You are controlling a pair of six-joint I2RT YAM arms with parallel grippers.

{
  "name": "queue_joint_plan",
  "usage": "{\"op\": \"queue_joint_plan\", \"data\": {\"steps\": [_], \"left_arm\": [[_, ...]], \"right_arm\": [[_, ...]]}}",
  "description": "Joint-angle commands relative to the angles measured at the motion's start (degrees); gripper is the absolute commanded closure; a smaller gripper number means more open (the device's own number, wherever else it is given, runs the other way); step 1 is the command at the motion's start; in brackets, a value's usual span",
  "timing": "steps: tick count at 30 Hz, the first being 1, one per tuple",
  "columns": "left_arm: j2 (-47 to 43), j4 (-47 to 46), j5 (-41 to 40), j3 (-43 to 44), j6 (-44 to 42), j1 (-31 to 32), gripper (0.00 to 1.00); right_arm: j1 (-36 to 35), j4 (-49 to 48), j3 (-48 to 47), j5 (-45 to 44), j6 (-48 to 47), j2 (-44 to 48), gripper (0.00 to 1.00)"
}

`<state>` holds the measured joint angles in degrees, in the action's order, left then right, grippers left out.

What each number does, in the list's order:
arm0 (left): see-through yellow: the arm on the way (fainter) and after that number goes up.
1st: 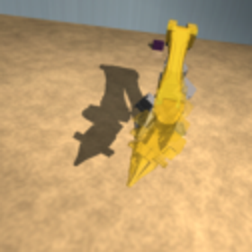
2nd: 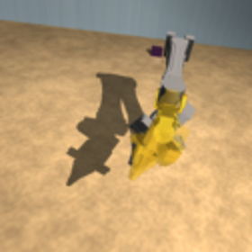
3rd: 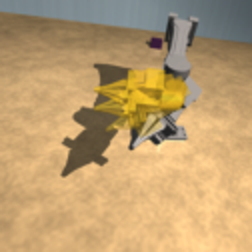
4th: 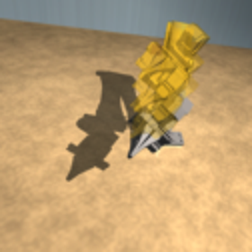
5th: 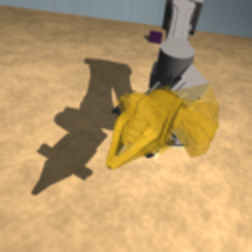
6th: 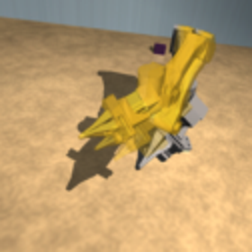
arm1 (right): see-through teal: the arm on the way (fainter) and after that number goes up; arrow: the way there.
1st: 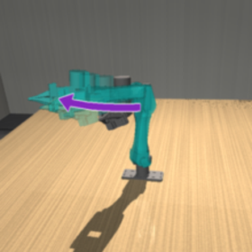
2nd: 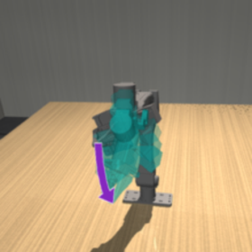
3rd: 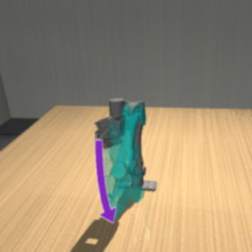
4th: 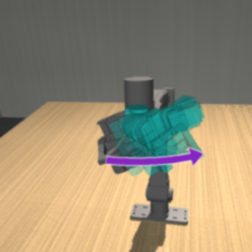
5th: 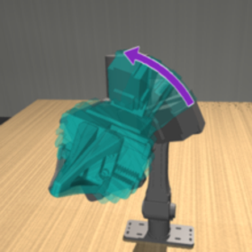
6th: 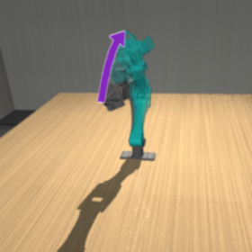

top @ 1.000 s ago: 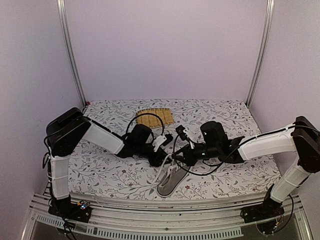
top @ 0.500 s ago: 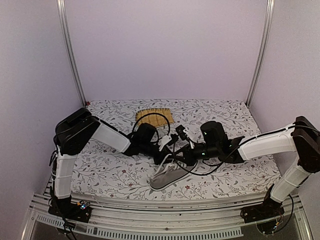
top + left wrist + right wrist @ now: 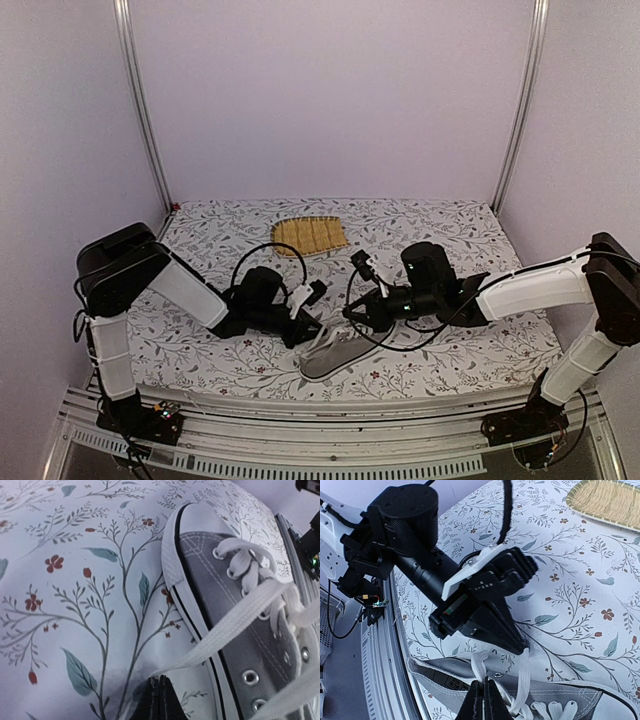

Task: Tie the shoes

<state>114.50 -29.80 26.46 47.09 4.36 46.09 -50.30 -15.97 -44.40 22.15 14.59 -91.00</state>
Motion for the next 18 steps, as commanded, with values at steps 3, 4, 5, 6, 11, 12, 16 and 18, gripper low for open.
{"op": "queue_joint_plan", "data": {"steps": [3, 4, 5, 6, 11, 12, 16, 18], "left_arm": [[-5.95, -8.37, -5.13, -10.92, 14.44, 6.05, 1.00], [-7.35, -9.52, -6.75, -12.18, 16.51, 7.05, 1.00], [-8.81, -10.56, -8.49, -13.33, 18.36, 7.83, 1.00], [-10.41, -11.34, -10.05, -14.44, 19.95, 8.43, 1.00], [-19.94, -9.15, -20.59, -17.40, 23.69, 8.94, 1.00], [-21.41, -8.17, -21.63, -17.46, 23.38, 8.89, 1.00], [-24.43, -4.11, -22.50, -16.35, 22.15, 7.99, 1.00], [-25.19, -3.15, -21.61, -16.05, 21.33, 7.97, 1.00]], "right_arm": [[-0.41, -0.94, -1.31, 2.21, 0.49, 0.74, 0.98], [-0.42, -0.85, -1.30, 2.34, 0.52, 0.74, 0.98], [-0.42, -0.78, -1.22, 2.49, 0.46, 0.74, 0.98], [-0.45, -0.80, -1.12, 2.58, 0.44, 0.80, 0.98], [-0.53, -0.80, -0.78, 2.98, 0.77, 0.98, 0.98], [-0.50, -0.80, -0.81, 2.97, 0.72, 1.06, 0.98], [-0.64, -0.91, -0.84, 2.69, 0.96, 1.09, 0.98], [-0.63, -1.04, -0.85, 2.53, 1.13, 1.05, 0.98]]}}
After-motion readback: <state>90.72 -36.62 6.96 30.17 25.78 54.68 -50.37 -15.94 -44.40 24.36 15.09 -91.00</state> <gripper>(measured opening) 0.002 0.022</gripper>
